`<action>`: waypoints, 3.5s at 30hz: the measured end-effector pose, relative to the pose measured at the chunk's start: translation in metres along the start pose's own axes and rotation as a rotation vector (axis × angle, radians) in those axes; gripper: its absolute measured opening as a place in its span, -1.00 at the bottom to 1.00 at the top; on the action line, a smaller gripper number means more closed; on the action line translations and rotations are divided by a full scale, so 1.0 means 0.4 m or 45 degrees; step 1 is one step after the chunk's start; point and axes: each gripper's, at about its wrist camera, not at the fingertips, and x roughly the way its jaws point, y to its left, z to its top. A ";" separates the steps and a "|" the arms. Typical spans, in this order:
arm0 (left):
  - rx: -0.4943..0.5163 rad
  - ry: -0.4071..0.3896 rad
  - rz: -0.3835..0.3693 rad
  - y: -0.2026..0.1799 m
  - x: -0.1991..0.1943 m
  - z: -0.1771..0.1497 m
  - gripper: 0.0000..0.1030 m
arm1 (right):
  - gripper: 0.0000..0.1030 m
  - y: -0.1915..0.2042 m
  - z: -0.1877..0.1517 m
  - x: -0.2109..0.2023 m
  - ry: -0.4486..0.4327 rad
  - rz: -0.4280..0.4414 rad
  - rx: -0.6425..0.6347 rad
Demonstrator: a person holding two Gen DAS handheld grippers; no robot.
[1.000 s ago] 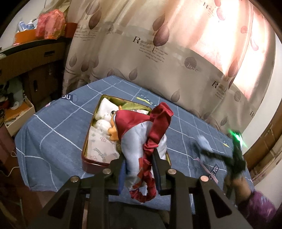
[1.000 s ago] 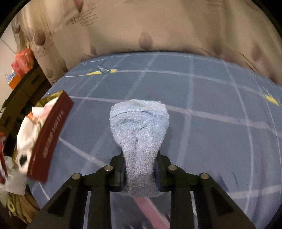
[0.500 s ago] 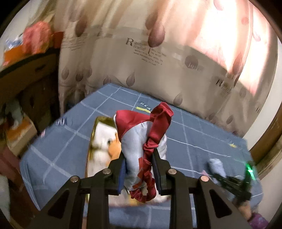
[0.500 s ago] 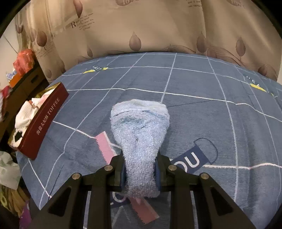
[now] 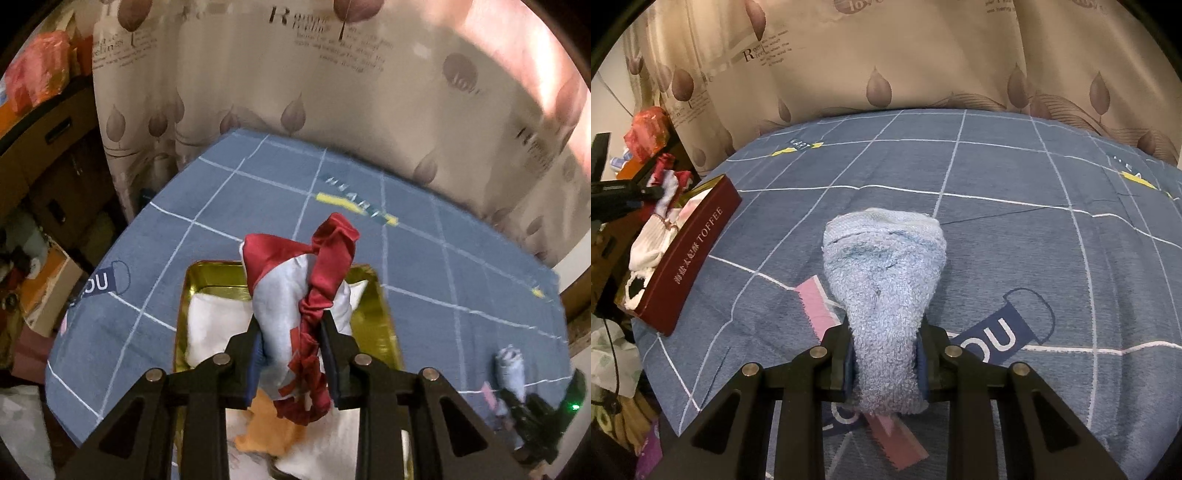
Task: Organize soft objects
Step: 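Lower the red-and-white bundle into the tin with left while right holds the blue sock, then carry the blue fuzzy sock over the gold tin with the right gripper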
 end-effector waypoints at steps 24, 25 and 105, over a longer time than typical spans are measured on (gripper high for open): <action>-0.119 -0.272 0.016 0.048 -0.203 -0.076 0.23 | -0.52 0.001 0.004 0.007 0.019 0.005 0.014; -0.148 -0.276 0.014 0.052 -0.220 -0.098 0.23 | -0.52 -0.001 0.005 0.007 0.021 0.008 0.016; -0.307 -0.199 0.337 0.166 -0.293 -0.437 0.24 | -0.13 0.826 0.010 0.115 0.035 0.474 -0.613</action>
